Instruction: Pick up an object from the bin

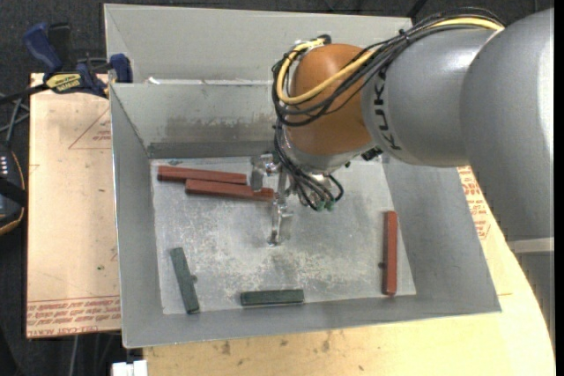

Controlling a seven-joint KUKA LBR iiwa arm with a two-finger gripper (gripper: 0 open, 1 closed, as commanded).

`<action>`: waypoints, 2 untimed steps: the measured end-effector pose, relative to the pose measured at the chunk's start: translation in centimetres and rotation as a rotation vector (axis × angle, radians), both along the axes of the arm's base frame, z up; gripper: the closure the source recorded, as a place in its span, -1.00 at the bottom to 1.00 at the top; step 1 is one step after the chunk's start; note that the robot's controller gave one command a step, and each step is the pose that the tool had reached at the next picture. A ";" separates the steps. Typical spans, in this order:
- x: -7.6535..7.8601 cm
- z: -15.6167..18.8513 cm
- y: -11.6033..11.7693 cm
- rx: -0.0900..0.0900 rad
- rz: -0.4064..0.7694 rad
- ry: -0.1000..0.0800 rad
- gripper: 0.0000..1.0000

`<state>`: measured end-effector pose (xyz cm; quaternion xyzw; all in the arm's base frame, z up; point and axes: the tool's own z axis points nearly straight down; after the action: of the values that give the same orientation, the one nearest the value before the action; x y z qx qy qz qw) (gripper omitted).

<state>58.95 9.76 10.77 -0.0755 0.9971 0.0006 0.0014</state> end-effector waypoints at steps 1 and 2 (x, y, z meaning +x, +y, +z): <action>0.0 -0.1 0.5 0.000 -0.216 0.002 -1.00; 6.5 -3.3 -1.3 0.000 -0.059 0.000 1.00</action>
Offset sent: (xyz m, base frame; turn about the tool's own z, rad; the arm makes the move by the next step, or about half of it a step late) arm 0.0645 -0.0129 -0.0325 0.0572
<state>65.45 8.50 7.51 -0.0461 0.9989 0.0007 0.0014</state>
